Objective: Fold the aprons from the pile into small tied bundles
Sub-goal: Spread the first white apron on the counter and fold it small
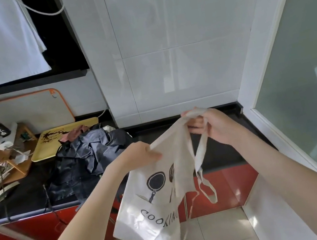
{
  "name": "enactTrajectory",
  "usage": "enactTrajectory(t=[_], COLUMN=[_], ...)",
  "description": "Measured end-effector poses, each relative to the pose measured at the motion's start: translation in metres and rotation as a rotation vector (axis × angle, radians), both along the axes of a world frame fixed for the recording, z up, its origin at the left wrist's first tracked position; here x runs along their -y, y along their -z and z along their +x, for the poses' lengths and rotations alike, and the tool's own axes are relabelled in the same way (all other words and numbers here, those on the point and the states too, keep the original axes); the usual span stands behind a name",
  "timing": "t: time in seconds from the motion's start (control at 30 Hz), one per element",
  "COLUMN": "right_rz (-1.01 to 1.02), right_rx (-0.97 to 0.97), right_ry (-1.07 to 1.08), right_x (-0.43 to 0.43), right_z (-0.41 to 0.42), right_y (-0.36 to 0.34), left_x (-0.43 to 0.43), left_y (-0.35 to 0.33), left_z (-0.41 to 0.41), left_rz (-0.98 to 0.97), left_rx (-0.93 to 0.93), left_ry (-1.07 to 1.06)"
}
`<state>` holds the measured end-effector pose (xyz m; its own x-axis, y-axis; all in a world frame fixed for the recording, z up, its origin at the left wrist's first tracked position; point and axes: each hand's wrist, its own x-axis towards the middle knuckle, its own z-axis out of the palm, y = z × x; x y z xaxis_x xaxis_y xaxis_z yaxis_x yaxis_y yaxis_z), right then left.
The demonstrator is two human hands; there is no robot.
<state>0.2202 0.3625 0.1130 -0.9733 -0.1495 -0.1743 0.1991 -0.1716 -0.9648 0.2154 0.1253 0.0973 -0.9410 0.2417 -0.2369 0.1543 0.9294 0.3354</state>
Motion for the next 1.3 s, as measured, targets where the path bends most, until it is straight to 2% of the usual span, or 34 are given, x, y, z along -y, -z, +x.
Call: enactTrajectory(t=[0.07,0.13,0.23,0.3,0.33,0.37,0.47,0.5,0.57,0.63,0.73,0.87,0.9,0.93,1.0,1.07,1.13,1.2,1.3], right_rz=[-0.006,0.105,0.596,0.742,0.743,0.739,0.787,0.817,0.864,0.837,0.852,0.593,0.487,0.299,0.241,0.047,-0.008,-0.041,0.131], right_rx=[-0.074,-0.079,-0.063,-0.198,-0.292,-0.343,-0.206,-0.130,-0.048,0.031,0.127,0.047,0.055,0.101,-0.018,0.046,0.083,0.093,0.002], right_ry=[0.046,0.138,0.479,0.620,0.548,0.382,-0.247,-0.366,-0.338,-0.150,-0.062,0.236,0.265,0.256,0.266,0.204,0.183,0.207,0.245], right_x=[-0.013,-0.024,-0.024,-0.014,-0.005,0.004,0.031,0.036,0.041,0.041,0.035,0.023,0.019,0.018,0.016,0.017,0.018,0.008,-0.008], right_z=[-0.001,-0.002,0.005,0.022,0.033,0.042,0.060,0.059,0.050,0.037,0.021,0.002,-0.002,-0.001,0.001,0.000,-0.001,-0.004,-0.007], right_y=[0.003,0.017,0.045,0.057,0.062,0.067,0.079,0.089,0.102,0.107,0.090,0.076,0.075,0.070,0.065,0.070,0.066,0.065,0.049], left_x=[0.002,0.002,-0.005,-0.010,-0.012,-0.013,-0.018,-0.020,-0.021,-0.017,-0.007,0.004,0.006,0.008,0.011,0.014,0.021,0.031,0.041], left_y=[-0.001,-0.007,-0.018,-0.023,-0.026,-0.028,-0.035,-0.037,-0.041,-0.043,-0.049,-0.052,-0.051,-0.051,-0.049,-0.050,-0.049,-0.038,-0.020], left_z=[-0.001,0.000,0.001,-0.001,-0.002,-0.003,-0.004,-0.003,-0.001,-0.001,0.000,0.003,0.003,0.003,0.003,0.006,0.005,0.000,-0.006], left_rz=[0.191,0.344,0.471,0.562,0.609,0.660,0.786,0.815,0.901,1.000,1.119,1.230,1.249,1.268,1.282,1.295,1.317,1.201,0.774], left_rx=[-0.082,-0.136,-0.138,-0.090,-0.062,-0.040,0.054,0.099,0.206,0.317,0.398,0.414,0.412,0.414,0.405,0.365,0.300,0.156,-0.014], left_ry=[-0.059,-0.087,-0.153,-0.219,-0.245,-0.261,-0.268,-0.251,-0.192,-0.158,-0.212,-0.284,-0.296,-0.302,-0.296,-0.323,-0.373,-0.382,-0.286])
